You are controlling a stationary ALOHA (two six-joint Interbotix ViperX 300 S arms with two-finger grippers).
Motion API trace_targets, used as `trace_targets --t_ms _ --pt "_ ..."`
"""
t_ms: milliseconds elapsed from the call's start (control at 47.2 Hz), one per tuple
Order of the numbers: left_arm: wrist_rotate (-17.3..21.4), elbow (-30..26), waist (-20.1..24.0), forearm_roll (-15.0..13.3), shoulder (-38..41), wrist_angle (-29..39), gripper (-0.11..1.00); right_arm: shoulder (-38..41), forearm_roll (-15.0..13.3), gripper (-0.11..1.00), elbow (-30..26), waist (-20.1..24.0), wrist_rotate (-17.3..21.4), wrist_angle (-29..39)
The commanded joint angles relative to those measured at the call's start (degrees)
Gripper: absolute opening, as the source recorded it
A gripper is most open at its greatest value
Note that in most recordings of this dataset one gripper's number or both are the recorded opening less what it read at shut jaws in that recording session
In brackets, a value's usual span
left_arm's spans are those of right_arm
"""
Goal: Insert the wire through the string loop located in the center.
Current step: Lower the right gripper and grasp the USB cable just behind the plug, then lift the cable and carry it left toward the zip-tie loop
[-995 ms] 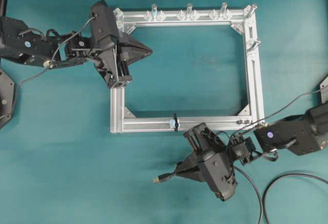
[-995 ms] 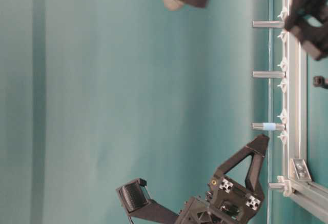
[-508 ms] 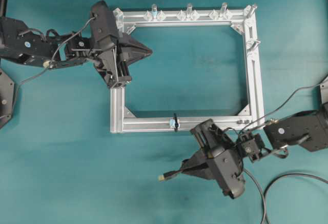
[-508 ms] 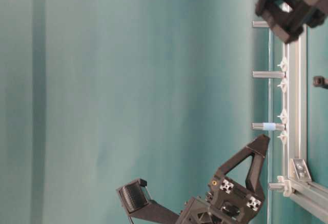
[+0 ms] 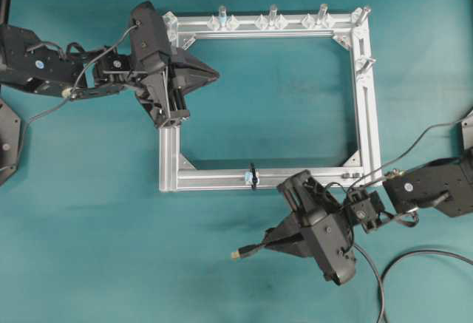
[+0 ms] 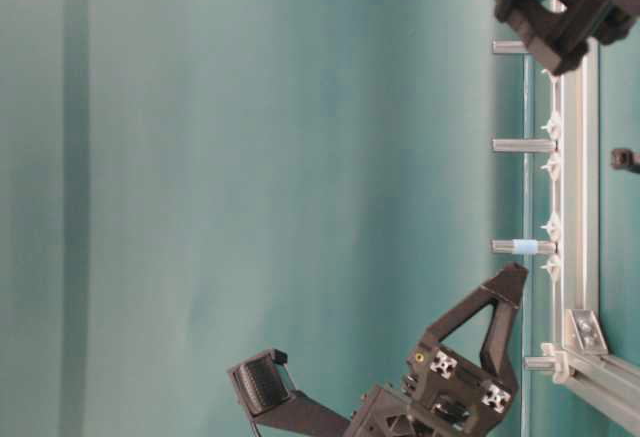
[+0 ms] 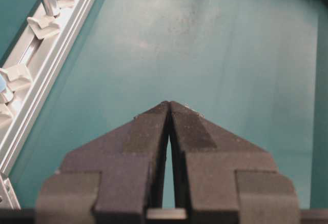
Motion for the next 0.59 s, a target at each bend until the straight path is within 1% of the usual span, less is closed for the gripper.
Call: trace_targets --t_ms 0,381,572 --pt "0.0 -0.44 -0.18 0.09 -1.41 -0.26 0.0 -2.2 -0.09 0.07 0.35 -0.7 0.0 -0.18" --pt "0.0 -0.35 -0.18 0.18 -1.49 -0.26 0.0 -8.88 -0.09 0.07 7.82 -4.92 0.0 -0.18" --pt "0.0 -0.35 -0.09 0.09 -1.41 -0.26 0.0 -12.57 -0.09 0.07 11.69 -7.91 0.0 -0.18"
